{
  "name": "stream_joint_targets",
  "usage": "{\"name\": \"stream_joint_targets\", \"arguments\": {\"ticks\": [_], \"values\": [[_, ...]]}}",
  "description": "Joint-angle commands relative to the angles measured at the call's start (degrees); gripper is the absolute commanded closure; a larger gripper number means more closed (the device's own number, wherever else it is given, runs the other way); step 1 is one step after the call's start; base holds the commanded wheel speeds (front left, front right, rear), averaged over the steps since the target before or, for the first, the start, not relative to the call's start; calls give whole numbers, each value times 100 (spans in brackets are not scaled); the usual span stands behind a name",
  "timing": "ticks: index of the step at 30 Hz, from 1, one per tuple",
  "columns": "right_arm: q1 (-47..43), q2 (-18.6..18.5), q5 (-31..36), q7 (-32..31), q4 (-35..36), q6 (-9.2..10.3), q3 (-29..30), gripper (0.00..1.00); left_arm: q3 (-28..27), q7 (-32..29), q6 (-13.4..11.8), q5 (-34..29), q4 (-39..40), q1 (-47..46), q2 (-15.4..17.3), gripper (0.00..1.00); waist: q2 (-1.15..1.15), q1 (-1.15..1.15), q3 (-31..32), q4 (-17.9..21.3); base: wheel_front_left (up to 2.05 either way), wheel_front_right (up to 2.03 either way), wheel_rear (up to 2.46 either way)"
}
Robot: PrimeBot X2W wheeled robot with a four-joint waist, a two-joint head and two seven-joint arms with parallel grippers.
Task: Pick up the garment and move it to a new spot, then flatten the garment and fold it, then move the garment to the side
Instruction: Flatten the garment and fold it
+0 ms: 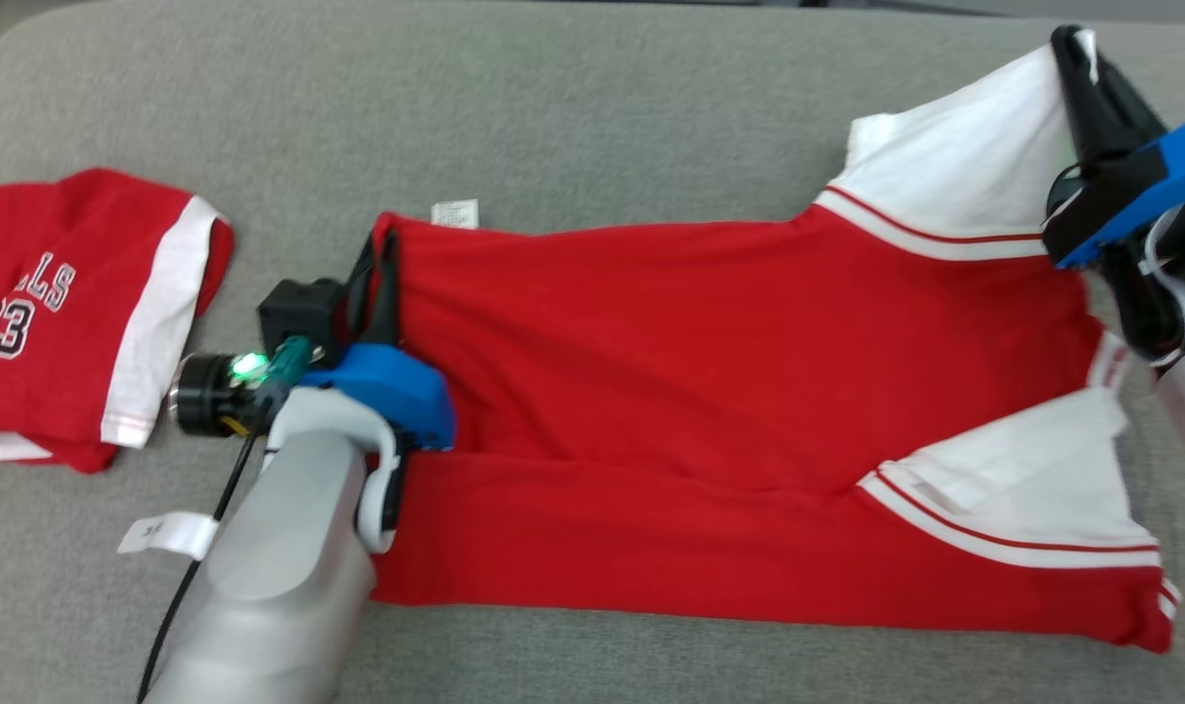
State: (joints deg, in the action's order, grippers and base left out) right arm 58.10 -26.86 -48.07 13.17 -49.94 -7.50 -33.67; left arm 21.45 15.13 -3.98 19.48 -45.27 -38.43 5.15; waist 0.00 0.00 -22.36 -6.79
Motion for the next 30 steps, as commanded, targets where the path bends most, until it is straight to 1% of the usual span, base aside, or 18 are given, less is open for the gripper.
{"name": "stream_joint_targets", "arguments": {"ticks": [1, 4, 6, 9, 11, 13, 16, 19, 23, 25, 26, 27, 28, 29, 30], "values": [[-113, 2, -45, 33, 70, 2, -26, 100, -44, 1, 14, -60, 24, 73, 90, 100, 0, 0, 233, 229, 0, 0, 0], [-539, -18, -317, 109, 449, 1, -148, 100, -216, 1, 68, -163, 50, 326, 202, 100, 0, 0, 486, 432, 0, 0, 0], [-916, 24, -662, 109, 678, 2, -170, 100, -332, 1, 85, -203, 24, 553, 262, 100, 0, 0, 668, 560, 0, 0, 0], [-1420, -21, -1031, 119, 978, 1, -225, 100, -537, 2, 99, -238, 67, 841, 351, 100, 0, 0, 936, 748, 0, 0, 0], [-1760, -71, -1154, 131, 1126, 1, -271, 100, -651, 1, 88, -276, 157, 1074, 383, 100, 0, 0, 1077, 844, 0, 0, 0], [-2103, -36, -1293, 138, 1229, 1, -337, 100, -761, 1, 102, -316, 218, 1350, 409, 100, 0, 0, 1240, 935, 0, 0, 0], [-2563, 61, -1433, 144, 1294, 1, -427, 100, -945, 1, 108, -342, 309, 1703, 413, 100, 0, 0, 1431, 1040, 0, 0, 0], [-2912, 152, -1506, 154, 1251, 1, -475, 100, -1081, 1, 128, -373, 400, 2069, 350, 100, 0, 0, 1572, 1075, 0, 0, 0], [-3230, 305, -1471, 175, 1132, 1, -475, 100, -1237, 1, 106, -432, 519, 2450, 255, 100, 0, 0, 1712, 1066, 0, 0, 0], [-3317, 340, -1394, 188, 1053, 2, -453, 100, -1271, 1, 137, -458, 488, 2624, 182, 100, 0, 0, 1764, 1047, 0, 0, 0], [-3344, 367, -1349, 195, 1009, 1, -428, 100, -1295, 2, 131, -450, 464, 2675, 150, 91, 0, 0, 1784, 1036, 0, 0, 0], [-3367, 390, -1274, 201, 914, 1, -380, 100, -1307, 2, 120, -472, 437, 2721, 127, 59, 0, 0, 1814, 1026, 0, 0, 0], [-3389, 420, -1178, 201, 859, 1, -374, 18, -1320, 2, 98, -505, 446, 2754, 100, 0, 0, 0, 1848, 1013, 0, 0, 0], [-3416, 475, -1102, 201, 800, 1, -354, 0, -1344, 2, 76, -523, 459, 2813, 76, 0, 0, 0, 1885, 1003, 0, 0, 0], [-3418, 511, -999, 203, 774, 1, -249, 0, -1365, 1, 13, -591, 487, 2884, 77, 0, 0, 0, 1922, 998, 0, 0, 0]]}}
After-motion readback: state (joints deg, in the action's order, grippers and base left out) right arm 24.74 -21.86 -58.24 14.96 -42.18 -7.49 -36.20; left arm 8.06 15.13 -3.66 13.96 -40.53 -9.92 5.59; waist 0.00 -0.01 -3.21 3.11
